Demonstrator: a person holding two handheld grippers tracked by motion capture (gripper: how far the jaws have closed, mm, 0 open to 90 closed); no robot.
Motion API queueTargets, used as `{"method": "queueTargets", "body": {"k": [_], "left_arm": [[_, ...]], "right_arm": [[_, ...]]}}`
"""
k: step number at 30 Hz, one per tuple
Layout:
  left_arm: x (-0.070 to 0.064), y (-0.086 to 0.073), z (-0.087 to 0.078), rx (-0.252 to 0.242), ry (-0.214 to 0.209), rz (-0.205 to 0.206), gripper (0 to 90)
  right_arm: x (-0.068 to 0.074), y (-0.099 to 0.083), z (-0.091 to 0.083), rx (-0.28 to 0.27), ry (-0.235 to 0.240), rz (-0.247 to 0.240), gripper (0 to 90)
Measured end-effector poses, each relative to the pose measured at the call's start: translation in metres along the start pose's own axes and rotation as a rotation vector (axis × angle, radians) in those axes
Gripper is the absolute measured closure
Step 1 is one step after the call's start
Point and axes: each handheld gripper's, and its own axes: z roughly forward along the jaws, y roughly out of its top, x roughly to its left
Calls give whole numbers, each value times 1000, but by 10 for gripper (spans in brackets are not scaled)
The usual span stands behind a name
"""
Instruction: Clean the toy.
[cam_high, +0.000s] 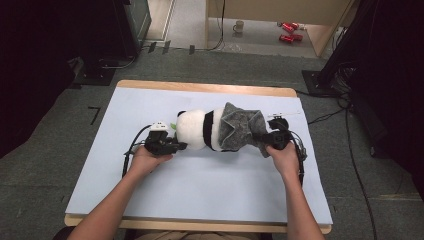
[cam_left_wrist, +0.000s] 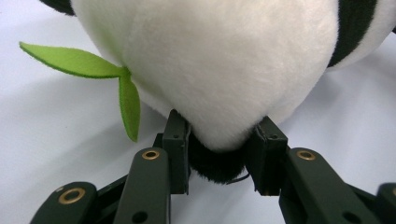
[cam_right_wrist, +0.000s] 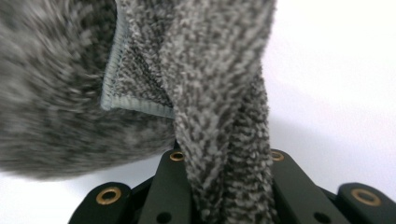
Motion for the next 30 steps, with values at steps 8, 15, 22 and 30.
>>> {"method": "queueTargets", "body": {"k": [8,15,22,30], "left_arm": [[0,0,1,4,1,-2,645],[0,-2,2,7,2,-4,642],[-2,-3,3,10,4,-3,642],[-3,-3,3,0,2,-6,643]], "right_arm": [[18,13,-32,-115,181,-35,772],[48,19,-21,-114,163,-85,766],[62,22,-19,-213,155,-105,802],[65,20,1,-245,67,-159,818]]}}
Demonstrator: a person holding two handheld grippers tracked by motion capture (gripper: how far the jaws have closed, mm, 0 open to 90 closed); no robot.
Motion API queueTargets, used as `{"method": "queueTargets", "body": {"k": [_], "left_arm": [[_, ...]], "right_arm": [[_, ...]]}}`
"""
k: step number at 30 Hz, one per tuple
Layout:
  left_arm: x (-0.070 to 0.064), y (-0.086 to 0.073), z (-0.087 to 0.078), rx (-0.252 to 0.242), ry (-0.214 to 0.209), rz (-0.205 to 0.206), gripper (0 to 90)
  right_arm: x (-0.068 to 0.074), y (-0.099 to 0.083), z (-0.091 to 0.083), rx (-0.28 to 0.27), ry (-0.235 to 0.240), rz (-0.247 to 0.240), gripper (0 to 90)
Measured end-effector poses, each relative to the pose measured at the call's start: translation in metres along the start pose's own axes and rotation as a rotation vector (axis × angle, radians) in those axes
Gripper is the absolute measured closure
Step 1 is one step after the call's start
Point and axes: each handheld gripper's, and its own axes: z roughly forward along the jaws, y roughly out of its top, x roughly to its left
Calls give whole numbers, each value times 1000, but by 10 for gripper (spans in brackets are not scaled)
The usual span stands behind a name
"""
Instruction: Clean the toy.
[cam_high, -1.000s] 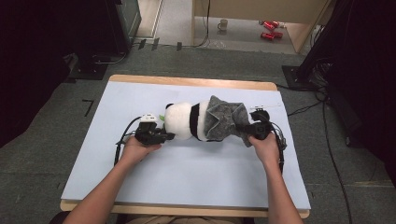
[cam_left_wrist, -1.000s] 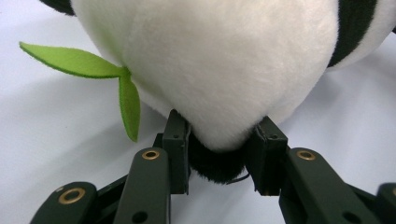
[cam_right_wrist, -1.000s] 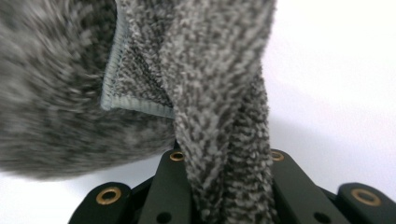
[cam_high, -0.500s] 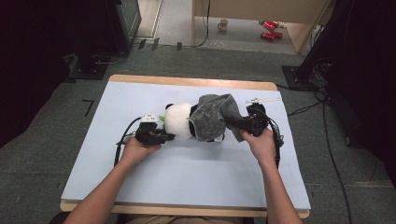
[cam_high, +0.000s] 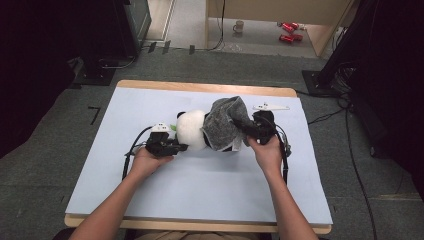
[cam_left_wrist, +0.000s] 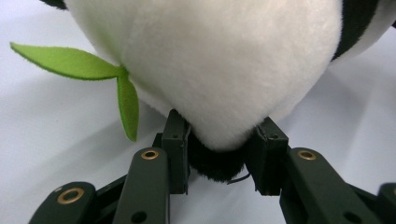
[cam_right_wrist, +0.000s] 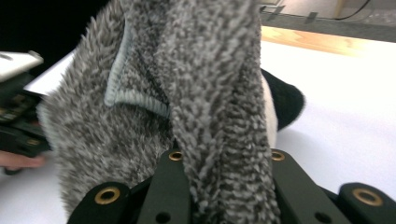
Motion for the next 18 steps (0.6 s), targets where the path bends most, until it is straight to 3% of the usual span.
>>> {"method": "queueTargets", "body": {"k": [3,6,10,14,18], "left_arm": [[0,0,0,2,-2,-7,643],[1,0,0,8,-2,-6,643],[2,0,1,12,-6,-10,643],[3,0,1,16,-10,-10,643],[4,1,1,18,-11,-12,643]], "right_arm": [[-8,-4,0,21,-4,14,820],[-16,-9,0,74,-38,29,823],[-31,-20,5,146,-32,86,825],[-40,-28,13,199,-14,111,825],[-46,-37,19,264,-27,124,824]]}}
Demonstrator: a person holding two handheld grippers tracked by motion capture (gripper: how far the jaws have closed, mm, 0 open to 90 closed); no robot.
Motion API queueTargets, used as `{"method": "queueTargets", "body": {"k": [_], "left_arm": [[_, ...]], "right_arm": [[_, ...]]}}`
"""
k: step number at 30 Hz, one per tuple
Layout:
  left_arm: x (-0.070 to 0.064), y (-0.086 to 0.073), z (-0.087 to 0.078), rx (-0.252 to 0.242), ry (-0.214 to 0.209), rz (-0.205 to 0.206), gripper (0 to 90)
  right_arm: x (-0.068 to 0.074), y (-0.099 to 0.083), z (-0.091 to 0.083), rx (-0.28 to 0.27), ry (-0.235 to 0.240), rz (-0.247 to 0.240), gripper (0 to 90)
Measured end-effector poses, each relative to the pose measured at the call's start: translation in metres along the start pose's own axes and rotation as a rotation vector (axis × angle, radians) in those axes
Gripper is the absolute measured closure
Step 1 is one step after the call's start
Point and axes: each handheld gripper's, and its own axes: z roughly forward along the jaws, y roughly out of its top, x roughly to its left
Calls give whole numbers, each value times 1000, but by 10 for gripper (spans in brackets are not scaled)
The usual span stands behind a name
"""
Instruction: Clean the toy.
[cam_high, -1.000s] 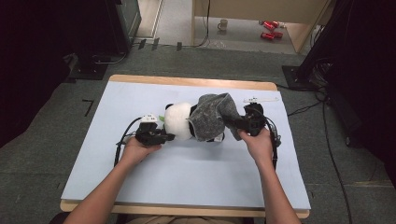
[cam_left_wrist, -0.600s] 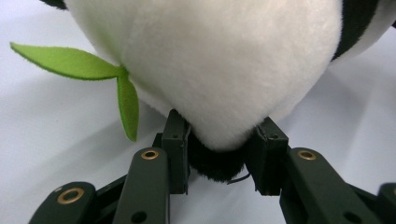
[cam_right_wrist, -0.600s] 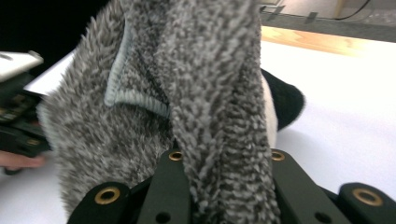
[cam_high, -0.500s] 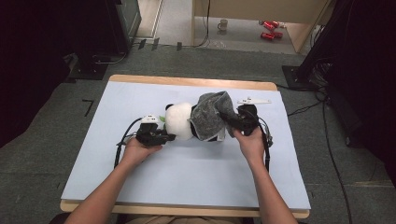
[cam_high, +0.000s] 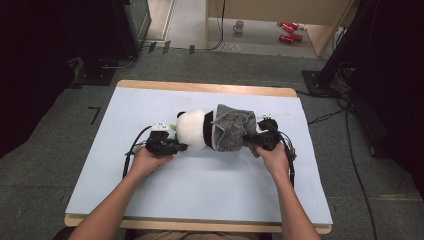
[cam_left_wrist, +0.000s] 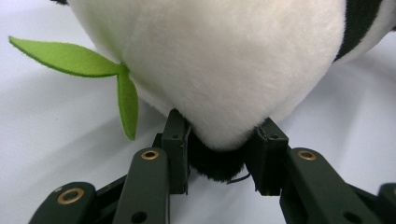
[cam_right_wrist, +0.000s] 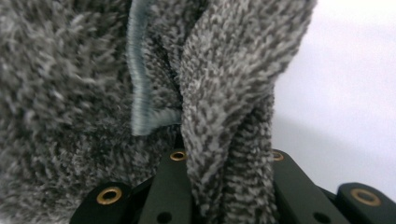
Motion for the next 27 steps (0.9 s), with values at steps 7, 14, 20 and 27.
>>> {"method": "queueTargets", "body": {"k": [7,14,20,27], "left_arm": [[1,0,0,2,-2,-3,643],[1,0,0,5,-2,-6,643],[1,0,0,5,-2,-7,643],[1,0,1,6,-2,-10,643]], "right_arm": [[-8,-3,1,52,-41,25,821],[-11,3,-31,-46,46,44,815],[-5,9,-49,-93,126,37,781],[17,17,-50,-145,118,12,785]]}}
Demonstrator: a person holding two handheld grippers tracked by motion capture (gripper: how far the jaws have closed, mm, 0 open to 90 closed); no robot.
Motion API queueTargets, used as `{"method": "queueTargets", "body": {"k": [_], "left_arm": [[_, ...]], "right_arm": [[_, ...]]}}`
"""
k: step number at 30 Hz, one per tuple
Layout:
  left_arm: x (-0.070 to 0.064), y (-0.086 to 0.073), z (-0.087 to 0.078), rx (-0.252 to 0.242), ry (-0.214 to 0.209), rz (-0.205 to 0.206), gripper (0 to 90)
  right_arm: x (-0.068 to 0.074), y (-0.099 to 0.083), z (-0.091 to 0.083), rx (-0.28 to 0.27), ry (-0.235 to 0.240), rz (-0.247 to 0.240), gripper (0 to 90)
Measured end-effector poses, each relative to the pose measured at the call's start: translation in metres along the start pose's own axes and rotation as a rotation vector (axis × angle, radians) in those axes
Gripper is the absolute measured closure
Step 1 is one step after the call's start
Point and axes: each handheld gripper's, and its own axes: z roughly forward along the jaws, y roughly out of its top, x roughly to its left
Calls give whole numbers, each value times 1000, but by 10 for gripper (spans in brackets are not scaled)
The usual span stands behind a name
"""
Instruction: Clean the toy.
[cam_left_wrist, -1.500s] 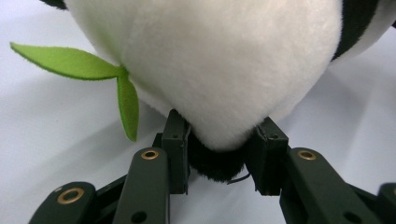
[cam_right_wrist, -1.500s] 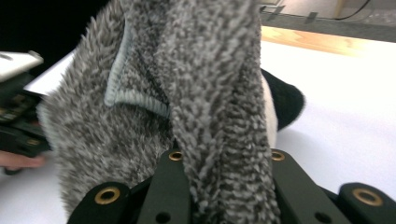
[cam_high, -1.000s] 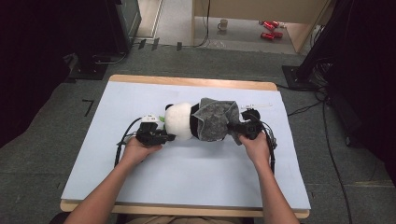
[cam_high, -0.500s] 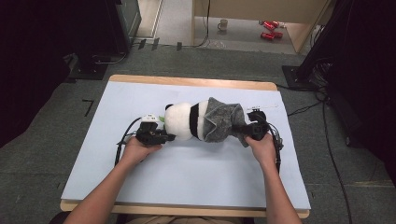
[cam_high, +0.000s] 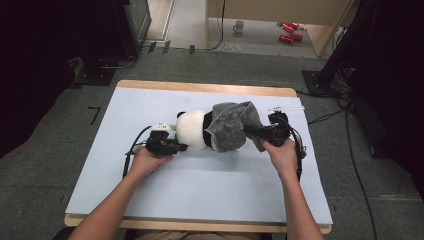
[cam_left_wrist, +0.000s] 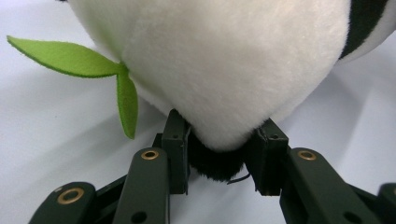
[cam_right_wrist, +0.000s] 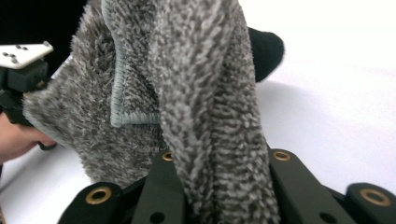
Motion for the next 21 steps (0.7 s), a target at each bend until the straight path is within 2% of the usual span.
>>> {"method": "queueTargets", "body": {"k": [4,7,13,17,21], "left_arm": [[0,0,1,0,0,-4,643],[-1,0,0,1,5,-2,644],[-10,6,-5,-18,1,3,694],[-21,11,-5,0,-11,-3,696],[-28,13,-3,13,-17,-9,695]], "right_arm": [[9,5,-2,-21,37,8,787],[18,9,-2,-40,47,1,780],[35,13,7,-56,0,-84,742],[43,14,12,-95,-19,-106,627],[54,16,17,-116,-2,-127,522]]}}
